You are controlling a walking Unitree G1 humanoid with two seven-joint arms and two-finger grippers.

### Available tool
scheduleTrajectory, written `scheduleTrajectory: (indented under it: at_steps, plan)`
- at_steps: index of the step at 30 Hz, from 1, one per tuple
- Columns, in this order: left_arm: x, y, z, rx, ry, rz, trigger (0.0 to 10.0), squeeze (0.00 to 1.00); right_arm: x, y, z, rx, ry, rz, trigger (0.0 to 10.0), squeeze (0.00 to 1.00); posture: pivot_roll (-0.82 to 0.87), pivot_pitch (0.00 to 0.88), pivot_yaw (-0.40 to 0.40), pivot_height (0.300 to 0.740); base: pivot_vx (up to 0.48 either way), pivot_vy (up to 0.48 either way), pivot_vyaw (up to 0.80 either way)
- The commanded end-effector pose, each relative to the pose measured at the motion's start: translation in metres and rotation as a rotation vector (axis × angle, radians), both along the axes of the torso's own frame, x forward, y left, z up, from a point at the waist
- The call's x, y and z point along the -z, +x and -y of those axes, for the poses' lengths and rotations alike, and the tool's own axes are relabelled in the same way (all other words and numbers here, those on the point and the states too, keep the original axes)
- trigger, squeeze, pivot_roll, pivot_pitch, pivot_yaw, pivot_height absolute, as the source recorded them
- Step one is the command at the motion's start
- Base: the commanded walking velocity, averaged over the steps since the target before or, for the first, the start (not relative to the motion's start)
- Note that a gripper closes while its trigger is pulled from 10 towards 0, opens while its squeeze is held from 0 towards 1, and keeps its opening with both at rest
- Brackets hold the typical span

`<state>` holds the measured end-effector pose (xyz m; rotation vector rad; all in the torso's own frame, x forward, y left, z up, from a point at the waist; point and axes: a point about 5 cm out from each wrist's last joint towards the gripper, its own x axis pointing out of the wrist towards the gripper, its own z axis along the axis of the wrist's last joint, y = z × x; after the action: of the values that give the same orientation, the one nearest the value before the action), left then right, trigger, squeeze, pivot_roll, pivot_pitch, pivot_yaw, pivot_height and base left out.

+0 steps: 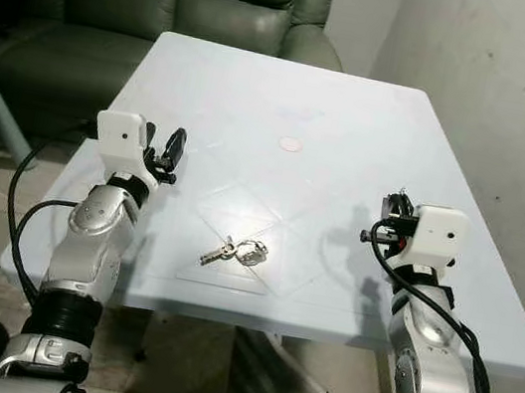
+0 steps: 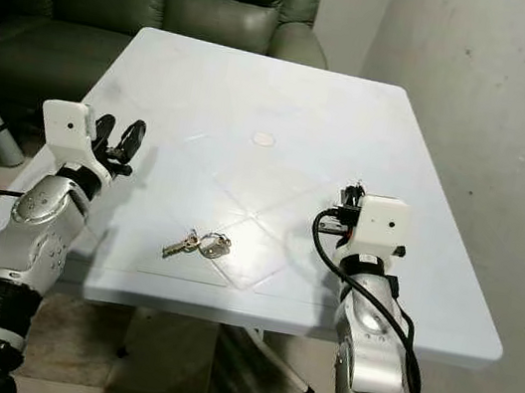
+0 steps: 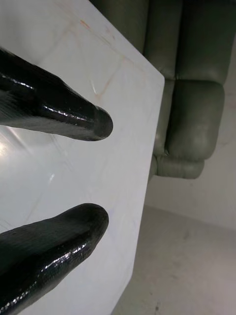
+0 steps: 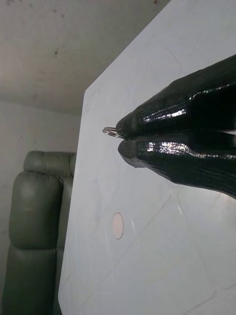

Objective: Hang keys on a hook

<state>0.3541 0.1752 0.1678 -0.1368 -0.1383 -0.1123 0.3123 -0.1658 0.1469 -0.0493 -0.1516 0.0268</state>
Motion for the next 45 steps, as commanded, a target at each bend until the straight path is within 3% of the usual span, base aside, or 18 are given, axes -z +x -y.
scheduleTrajectory:
  at_steps: [1, 7, 11, 31, 45]
  plan:
    - [-0.001, 0.002, 0.002, 0.001, -0.004, 0.006, 10.0, 0.0, -0.003, 0.003, -0.003, -0.014, -0.006, -0.001, 10.0, 0.0, -0.12, 0.0, -0.023, 0.724, 0.0, 0.274, -0.72]
    - [0.001, 0.002, 0.002, -0.018, -0.023, 0.002, 10.0, 0.0, -0.002, 0.004, -0.002, -0.022, -0.018, -0.008, 10.0, 0.0, -0.12, 0.0, -0.035, 0.724, 0.0, 0.466, -0.72]
    - [0.001, 0.001, 0.006, -0.018, 0.007, 0.005, 10.0, 0.0, -0.003, 0.003, -0.002, -0.028, -0.024, -0.009, 10.0, 0.0, -0.12, 0.0, -0.037, 0.724, 0.0, 0.0, -0.72]
    - [0.005, 0.001, 0.017, 0.024, -0.02, -0.019, 10.0, 0.0, 0.0, 0.0, 0.0, -0.031, -0.032, -0.022, 10.0, 0.0, -0.13, 0.0, -0.039, 0.724, 0.0, 0.0, -0.72]
    - [-0.007, -0.002, 0.027, 0.066, -0.007, 0.073, 10.0, 0.0, 0.001, -0.001, 0.002, -0.026, -0.043, -0.022, 10.0, 0.0, -0.13, 0.0, -0.035, 0.724, 0.0, 0.0, -0.72]
